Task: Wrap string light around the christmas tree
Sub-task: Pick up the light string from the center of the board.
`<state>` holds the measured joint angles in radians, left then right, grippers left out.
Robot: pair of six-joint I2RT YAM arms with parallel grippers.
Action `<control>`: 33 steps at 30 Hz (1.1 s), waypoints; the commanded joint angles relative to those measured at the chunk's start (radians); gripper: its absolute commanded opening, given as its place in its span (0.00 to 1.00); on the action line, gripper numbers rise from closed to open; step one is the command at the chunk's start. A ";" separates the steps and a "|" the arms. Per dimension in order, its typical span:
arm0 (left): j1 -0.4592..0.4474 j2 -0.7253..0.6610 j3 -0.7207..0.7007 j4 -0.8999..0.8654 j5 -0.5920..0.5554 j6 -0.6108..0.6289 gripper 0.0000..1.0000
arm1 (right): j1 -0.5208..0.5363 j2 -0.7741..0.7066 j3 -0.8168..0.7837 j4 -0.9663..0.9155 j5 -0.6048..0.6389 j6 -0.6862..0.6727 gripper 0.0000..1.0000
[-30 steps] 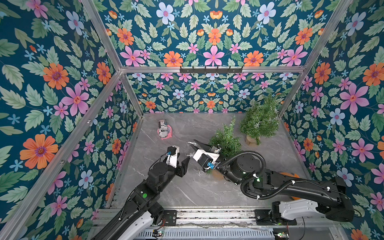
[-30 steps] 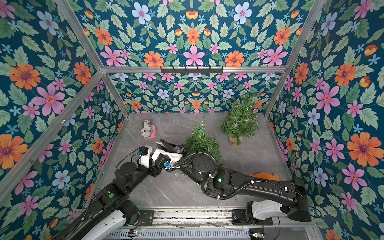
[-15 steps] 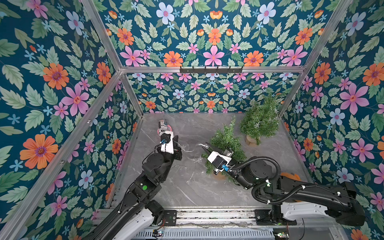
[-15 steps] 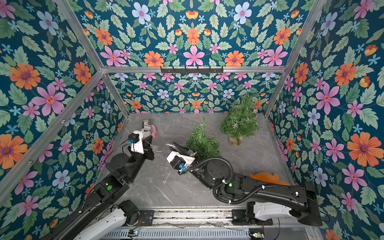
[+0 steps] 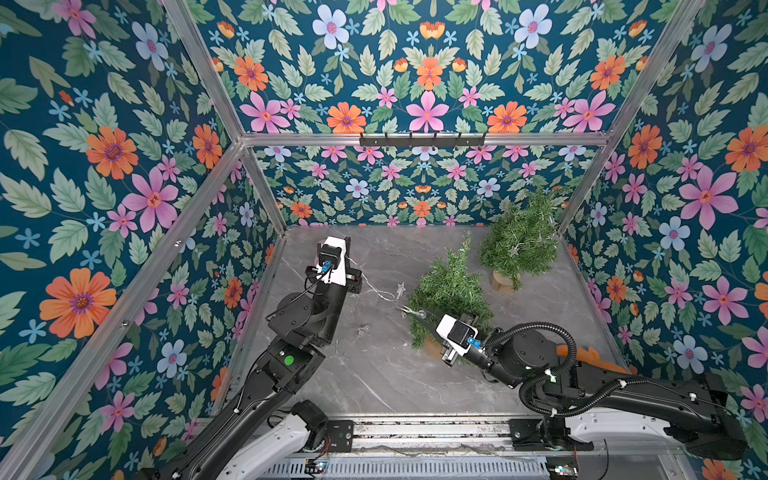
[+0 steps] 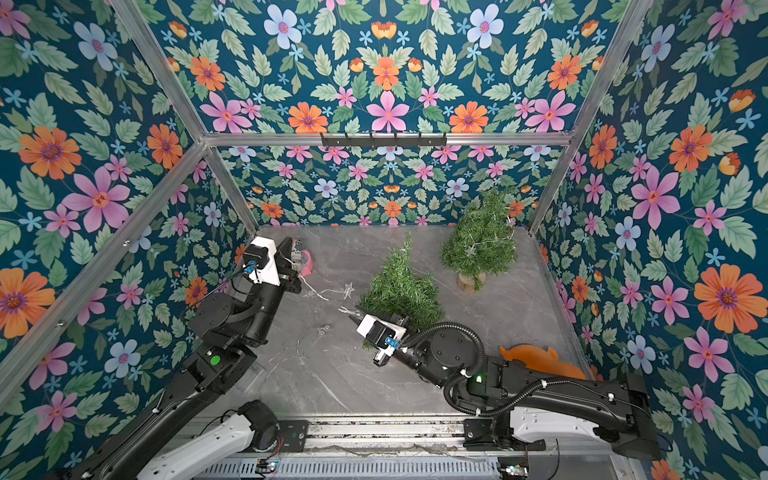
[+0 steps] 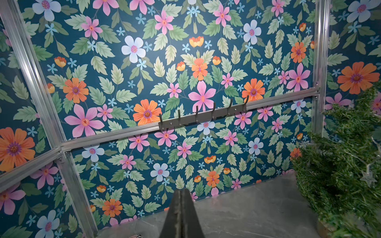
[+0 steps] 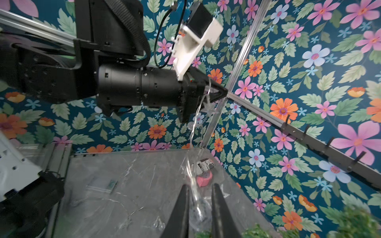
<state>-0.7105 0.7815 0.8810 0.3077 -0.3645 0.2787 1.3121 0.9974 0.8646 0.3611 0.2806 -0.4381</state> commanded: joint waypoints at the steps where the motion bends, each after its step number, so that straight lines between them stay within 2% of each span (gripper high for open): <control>1: 0.000 0.004 0.018 0.095 -0.018 0.039 0.00 | 0.001 0.013 -0.003 -0.007 -0.058 0.071 0.12; 5: 0.000 -0.008 0.040 0.116 -0.008 0.059 0.00 | 0.001 0.043 0.005 0.020 -0.087 0.100 0.15; 10: 0.000 -0.038 0.058 0.108 0.090 0.057 0.00 | 0.001 0.080 0.017 0.048 -0.142 0.106 0.50; 14: 0.000 -0.047 0.087 0.136 0.116 0.050 0.00 | 0.001 0.099 0.014 0.091 -0.140 0.116 0.69; 17: 0.001 -0.041 0.116 0.181 0.102 0.067 0.00 | 0.001 0.114 0.024 0.104 -0.142 0.116 0.78; 22: 0.000 -0.021 0.183 0.241 0.077 0.086 0.00 | 0.003 0.160 0.086 0.107 -0.071 0.107 0.81; 27: 0.001 -0.014 0.245 0.224 0.122 0.085 0.00 | 0.002 0.256 0.213 0.109 0.056 0.008 0.80; 30: 0.001 -0.019 0.269 0.208 0.141 0.084 0.00 | -0.008 0.311 0.280 0.161 0.101 -0.073 0.74; 33: 0.001 -0.027 0.276 0.202 0.147 0.083 0.00 | -0.047 0.339 0.369 0.098 0.044 -0.045 0.65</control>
<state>-0.7105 0.7593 1.1473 0.4980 -0.2398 0.3492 1.2865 1.3247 1.1820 0.4377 0.3176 -0.4534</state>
